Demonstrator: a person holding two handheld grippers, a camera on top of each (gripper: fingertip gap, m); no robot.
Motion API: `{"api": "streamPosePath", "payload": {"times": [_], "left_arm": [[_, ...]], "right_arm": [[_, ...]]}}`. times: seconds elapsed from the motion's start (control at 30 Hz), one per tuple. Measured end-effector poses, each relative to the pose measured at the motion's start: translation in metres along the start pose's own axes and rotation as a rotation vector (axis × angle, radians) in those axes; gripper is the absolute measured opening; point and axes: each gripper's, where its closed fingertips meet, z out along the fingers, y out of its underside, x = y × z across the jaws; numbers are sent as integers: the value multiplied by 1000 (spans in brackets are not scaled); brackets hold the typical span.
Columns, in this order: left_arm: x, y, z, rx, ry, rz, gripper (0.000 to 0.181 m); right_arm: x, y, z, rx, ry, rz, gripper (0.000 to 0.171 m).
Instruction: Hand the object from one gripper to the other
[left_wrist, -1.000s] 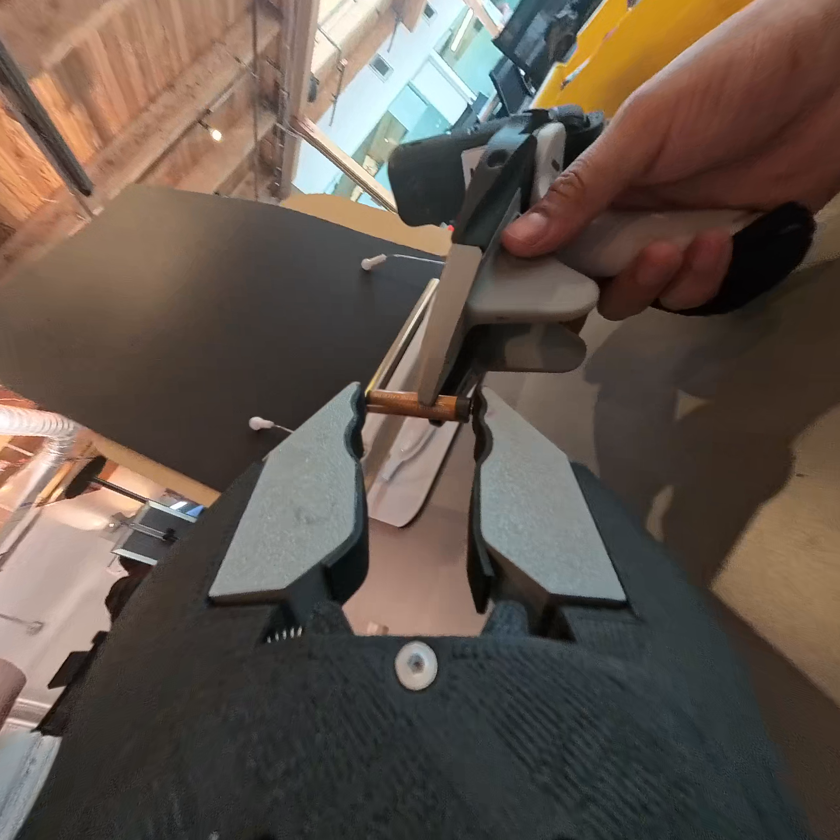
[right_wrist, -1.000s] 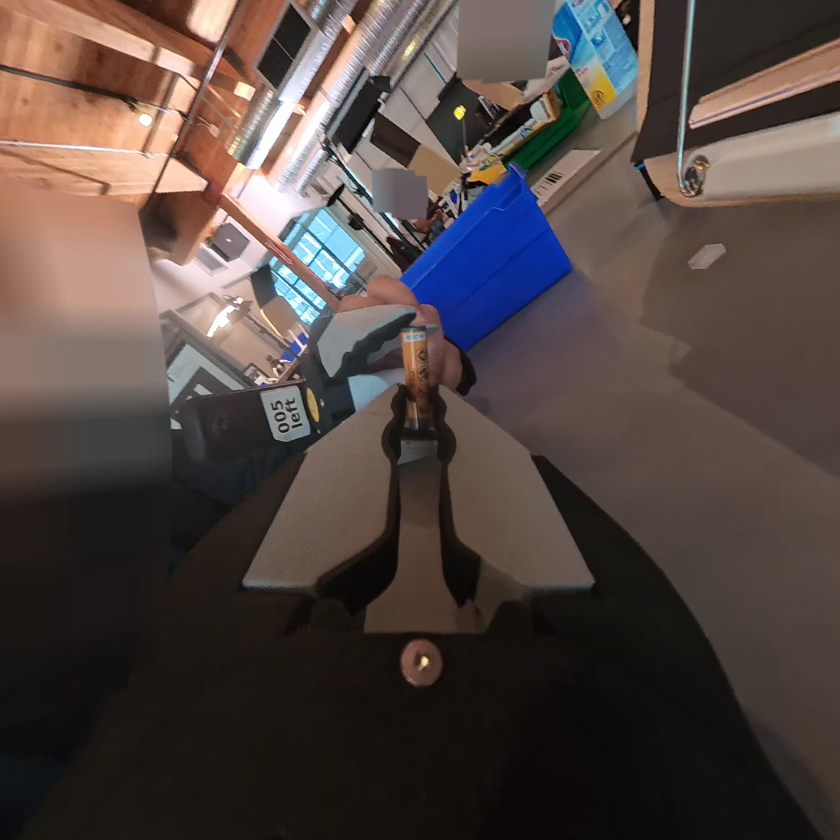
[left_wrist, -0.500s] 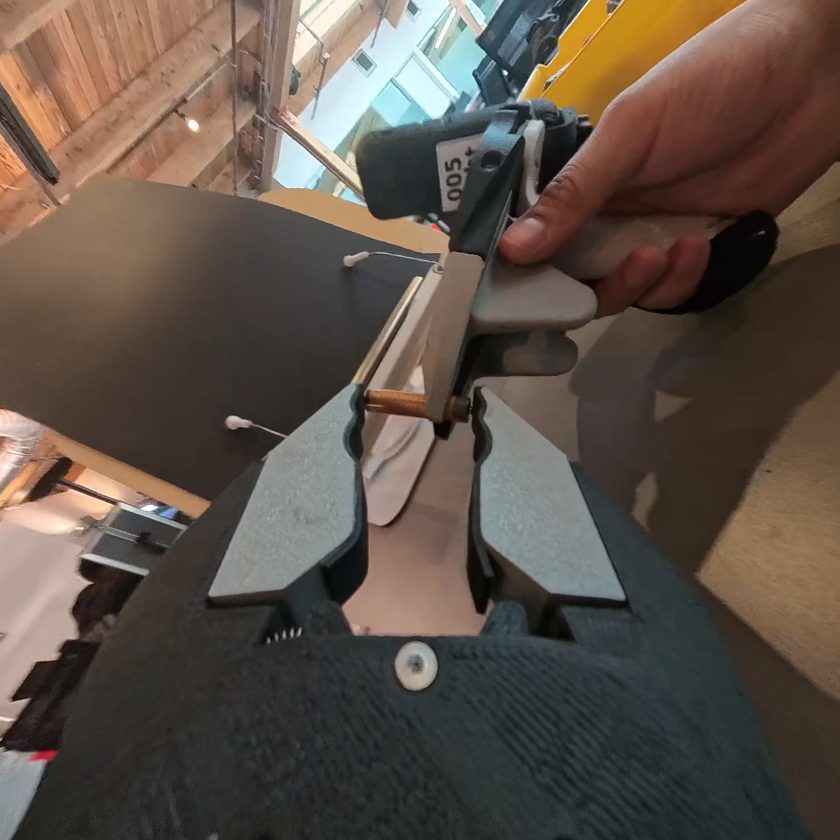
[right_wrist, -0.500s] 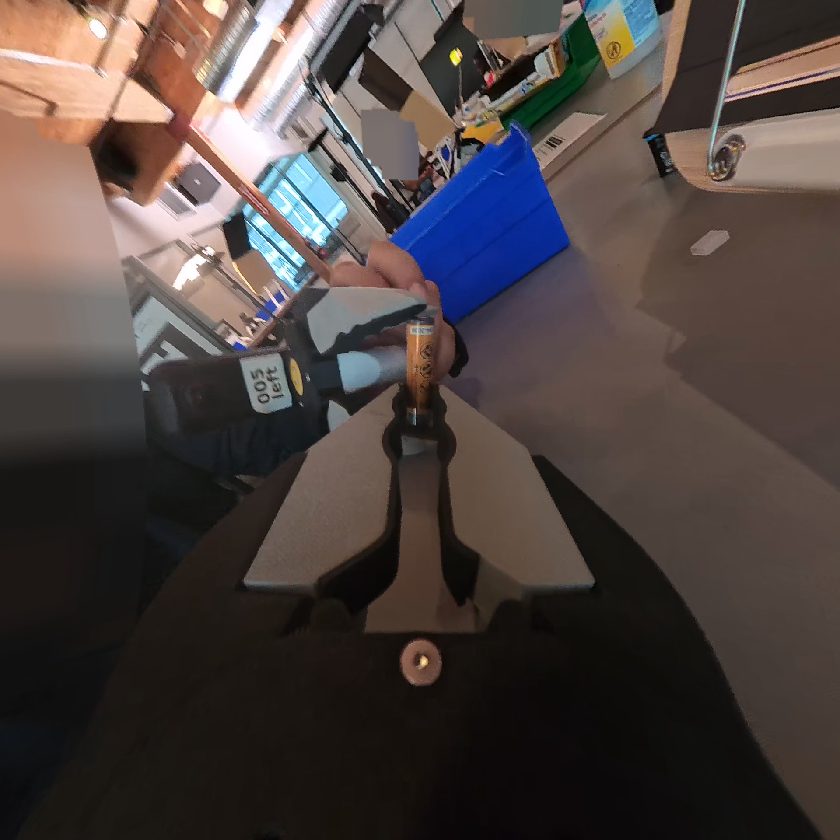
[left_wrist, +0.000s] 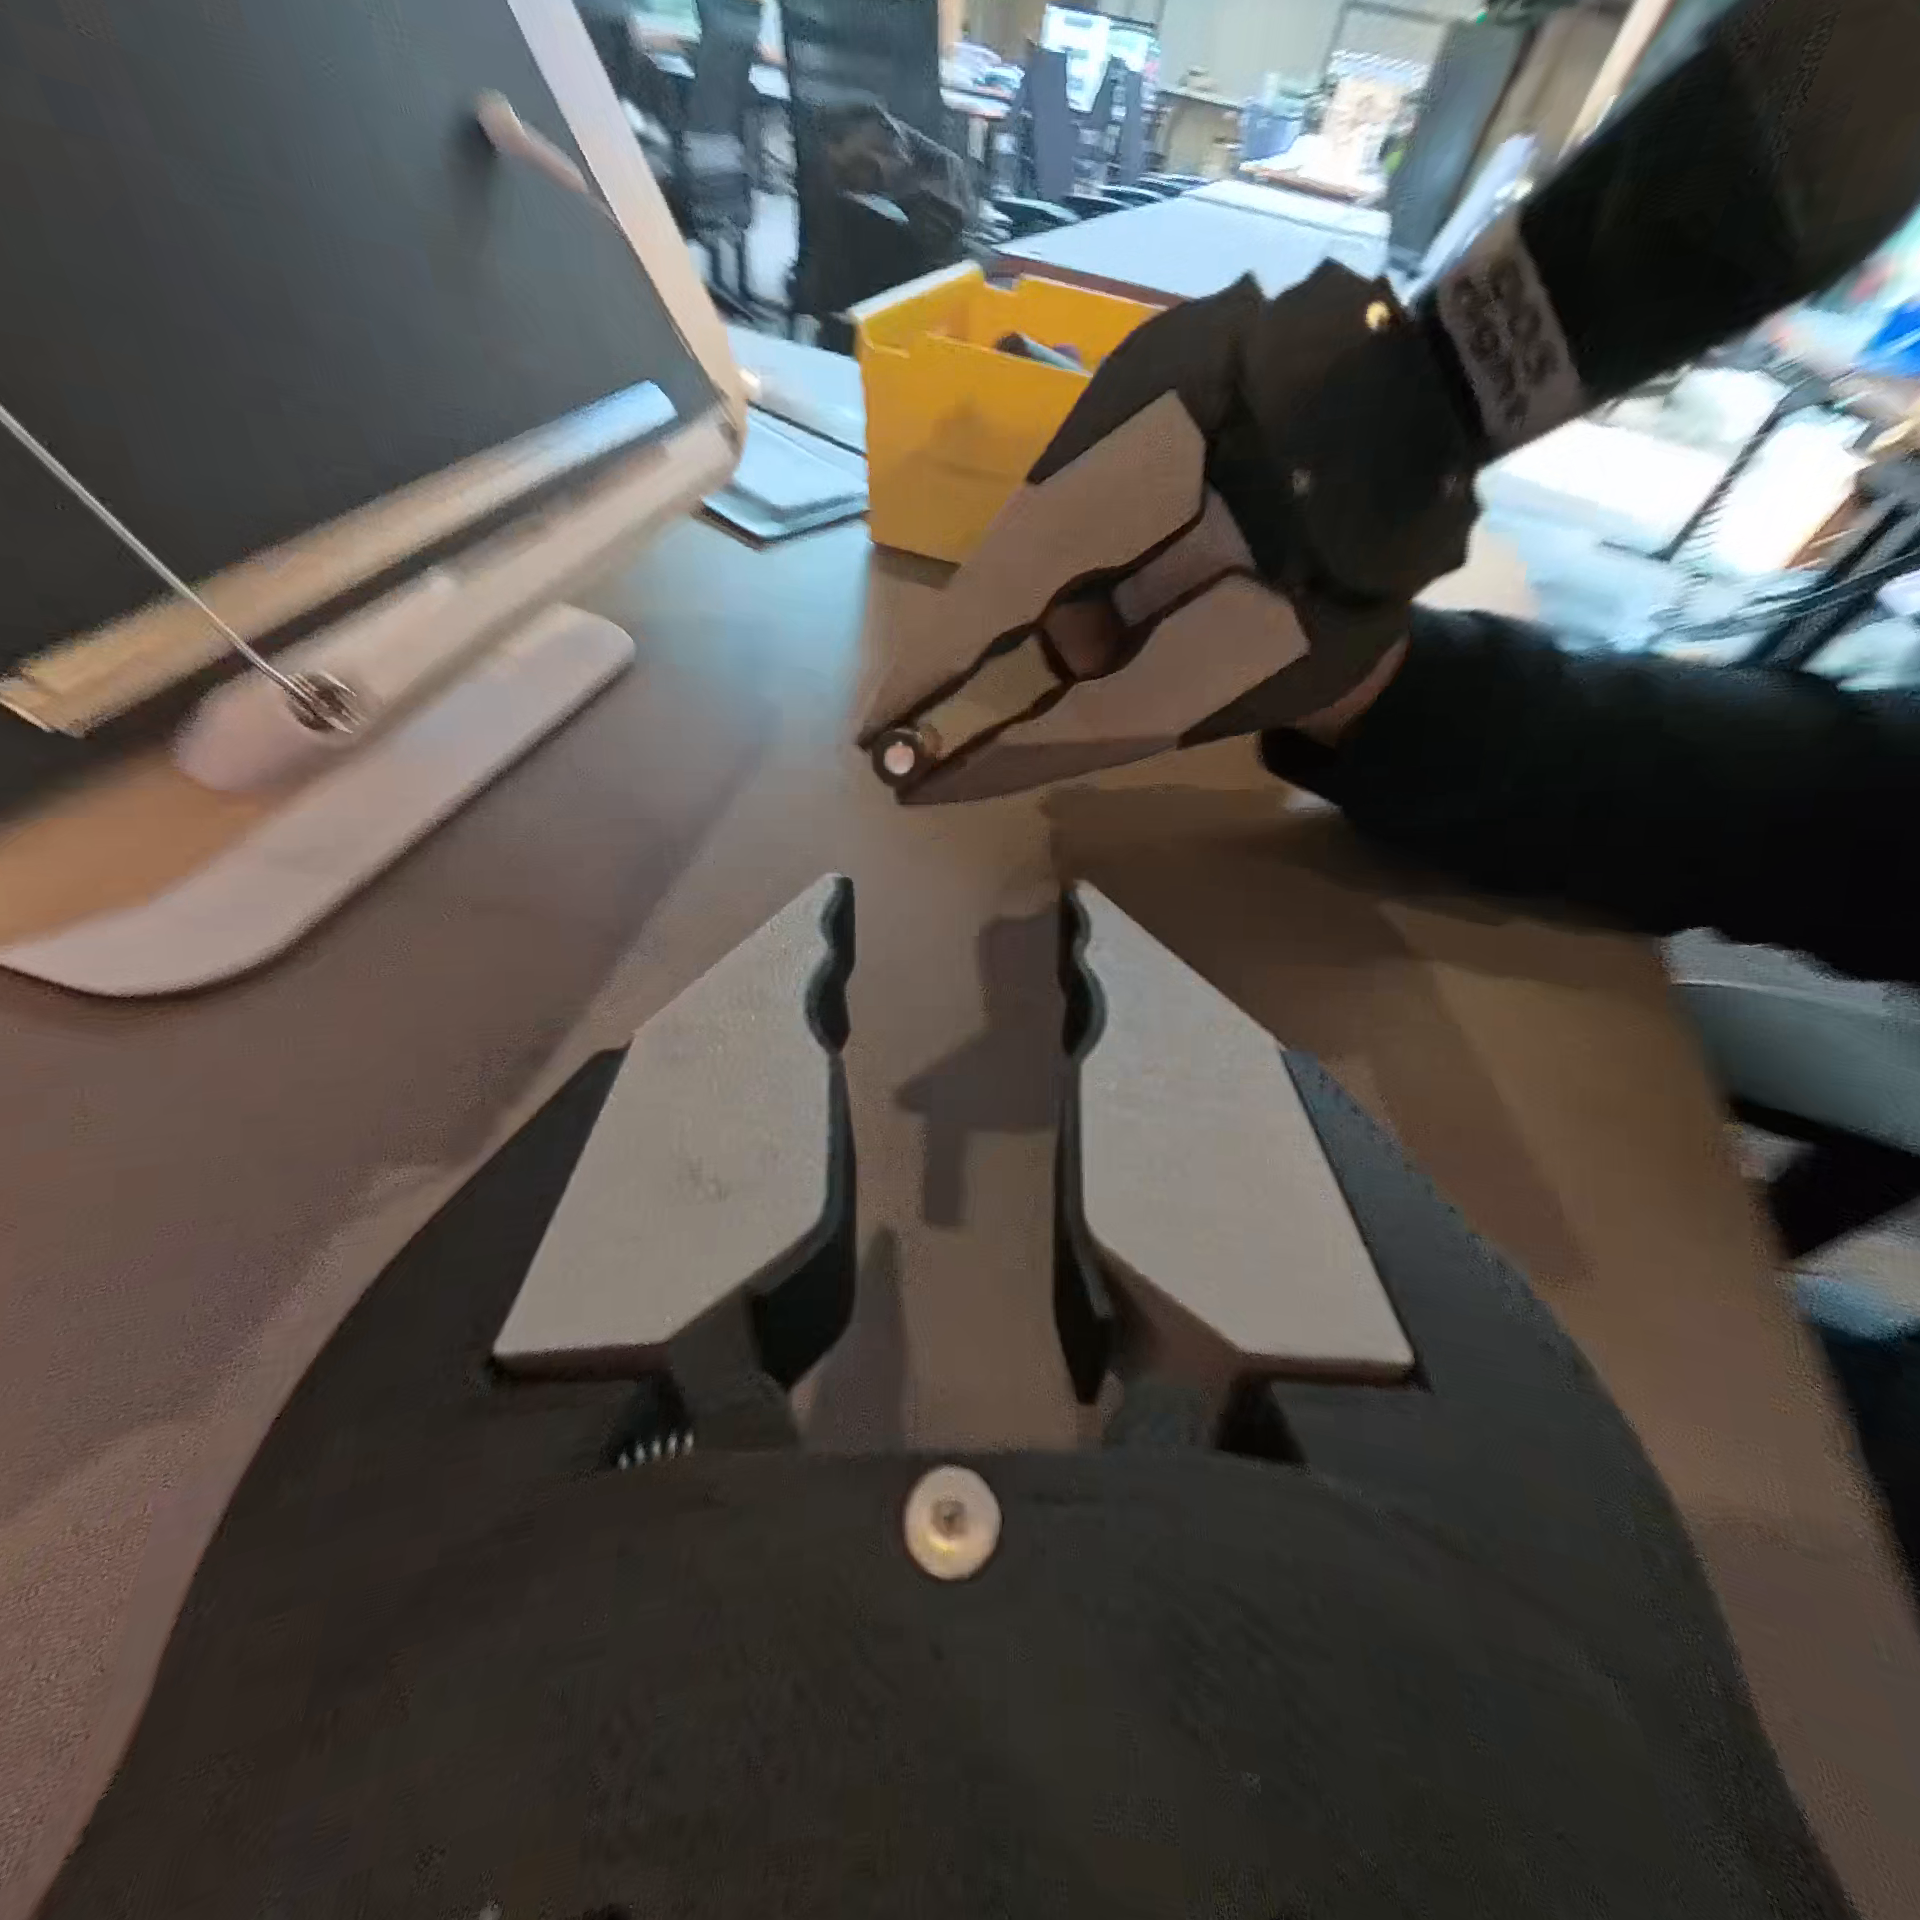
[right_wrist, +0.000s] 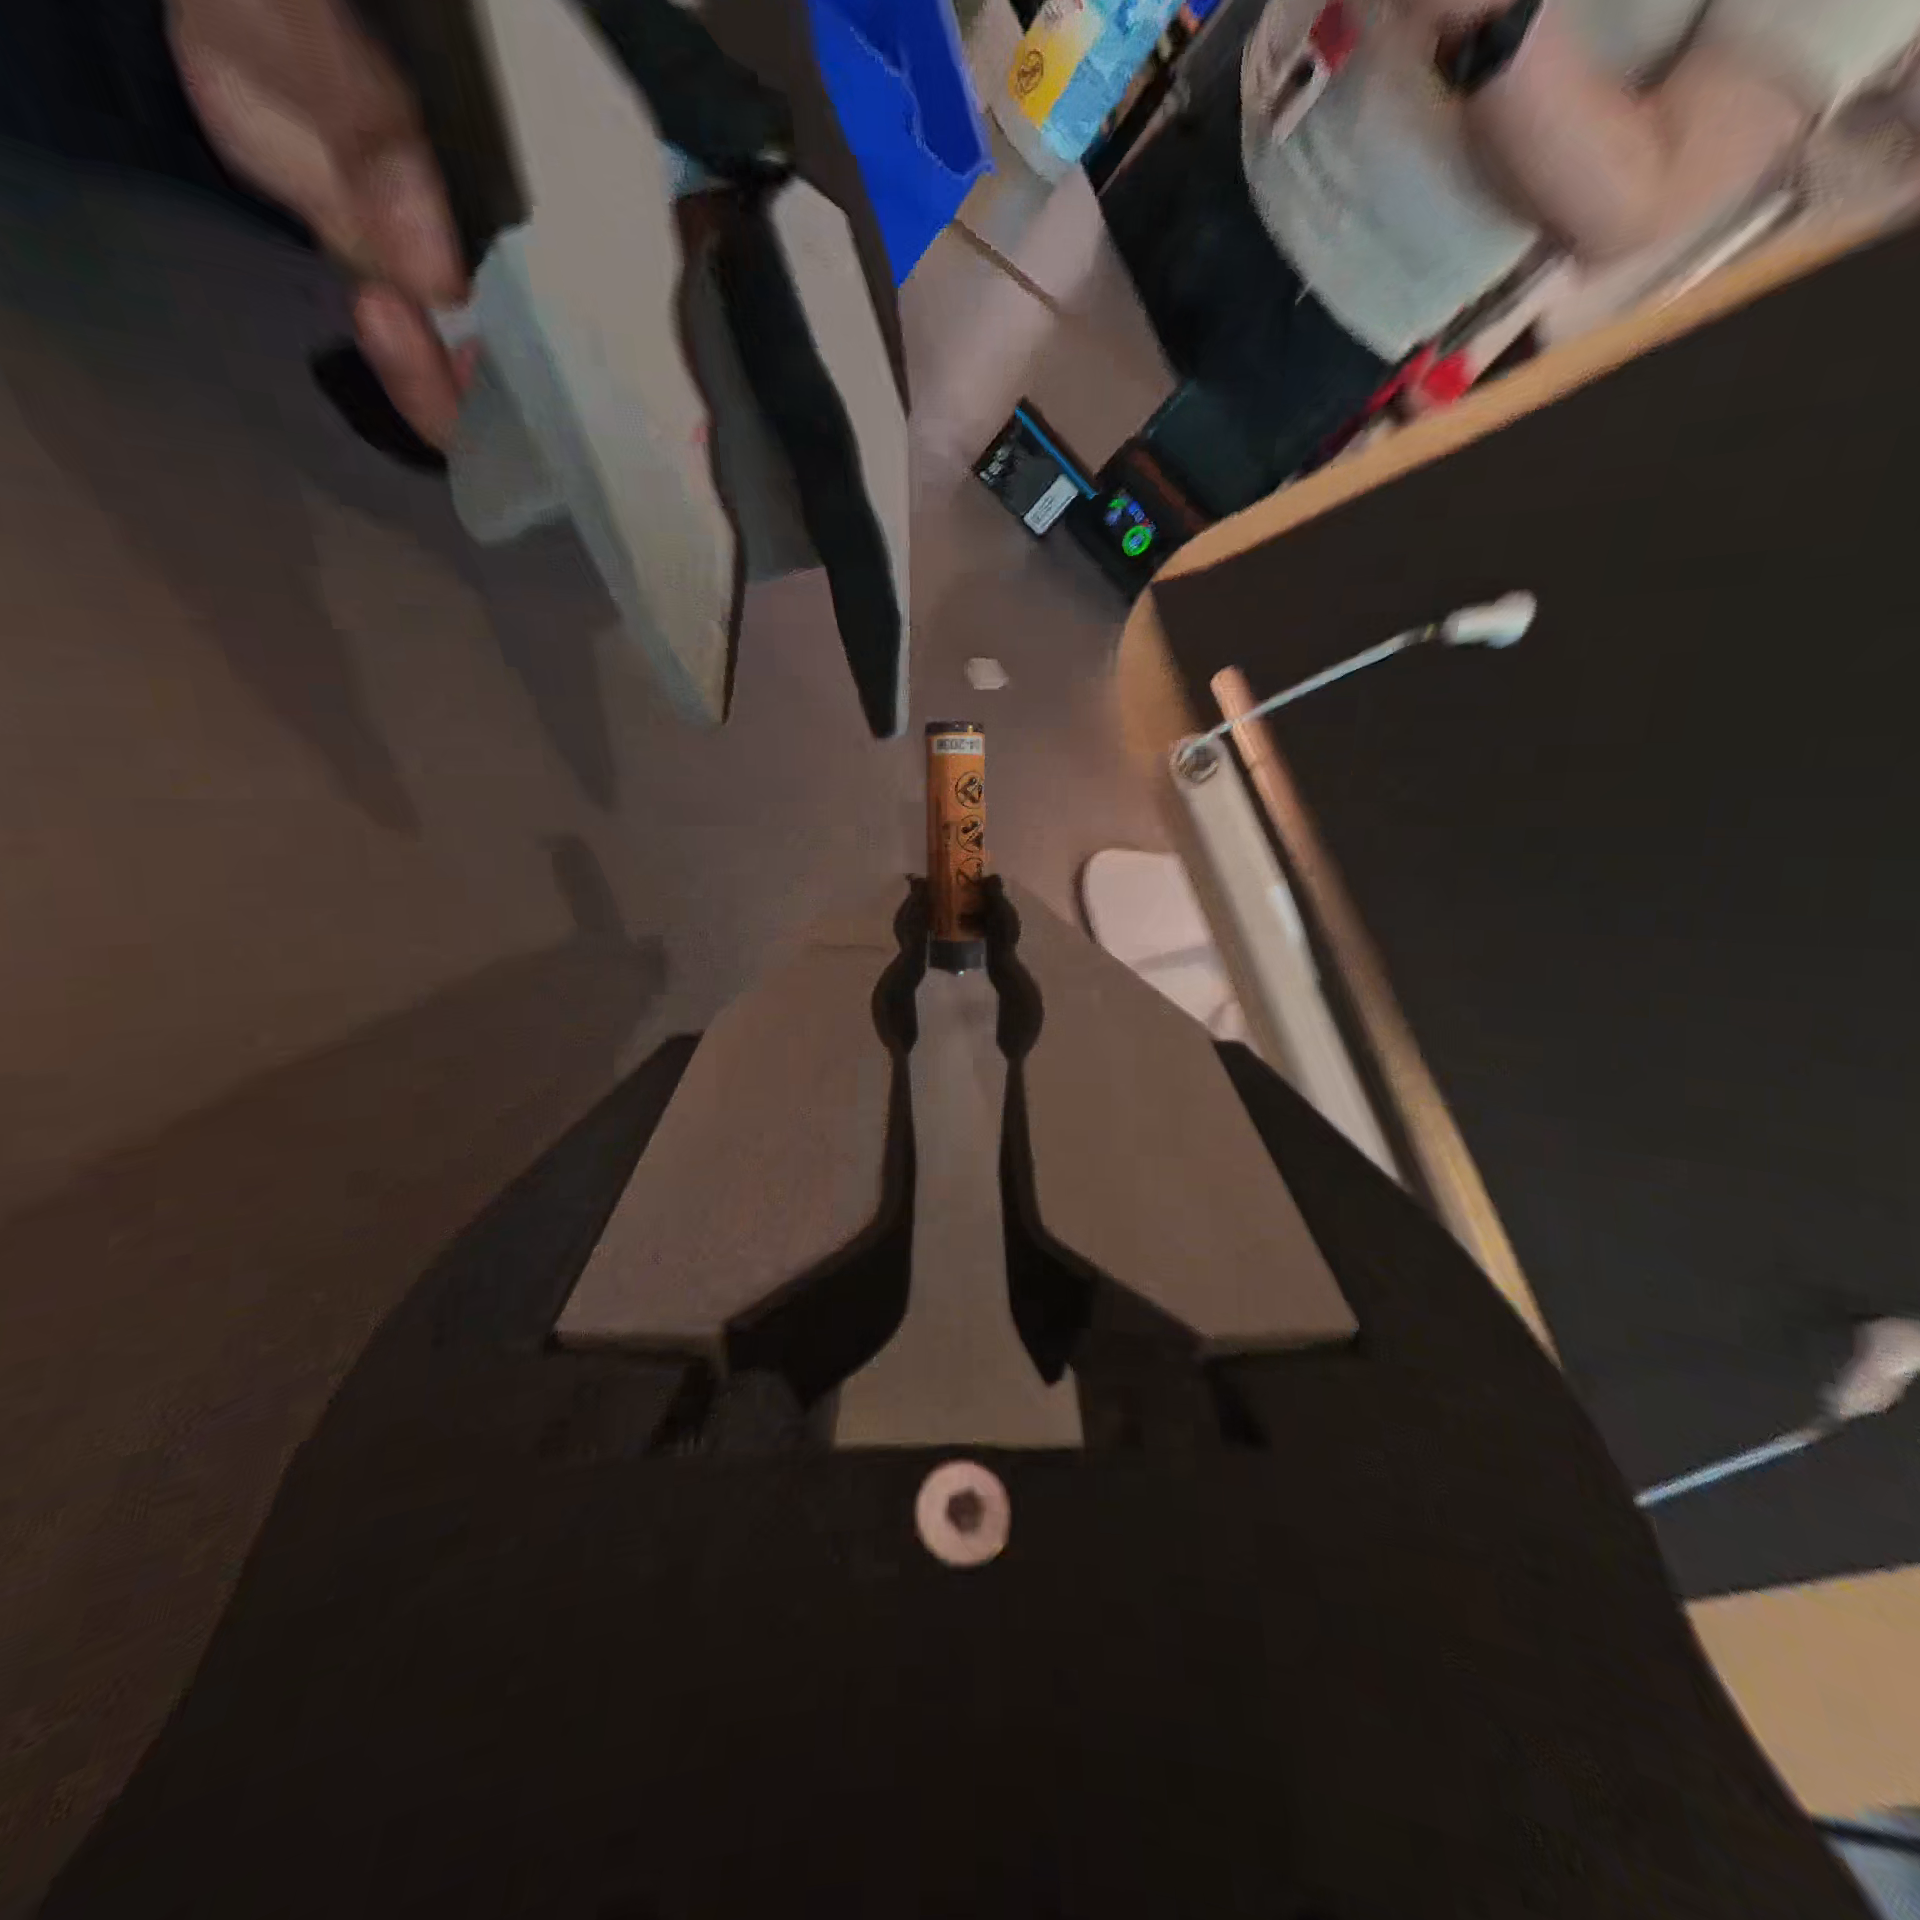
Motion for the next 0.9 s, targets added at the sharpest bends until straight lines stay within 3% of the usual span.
{"api": "streamPosePath", "payload": {"times": [0.1,0.27,0.37,0.5,0.57,0.7,0.9], "left_arm": [[9,3,2,-3,144,-206,44],[21,-3,-1,30,357,-492,52],[10,4,3,16,304,-481,39],[15,1,1,25,350,-511,29],[9,7,3,3,314,-490,11],[9,11,2,-24,312,-456,10],[14,15,2,-47,357,-507,11]], "right_arm": [[-4,-8,2,38,66,-290,6],[-13,-7,4,19,67,-474,7],[-21,-12,5,8,65,-600,7],[-29,-15,8,-3,59,-656,7],[-31,-17,8,11,51,-639,7],[-33,-16,9,13,17,-540,8],[-38,-16,9,7,16,-635,8]]}}
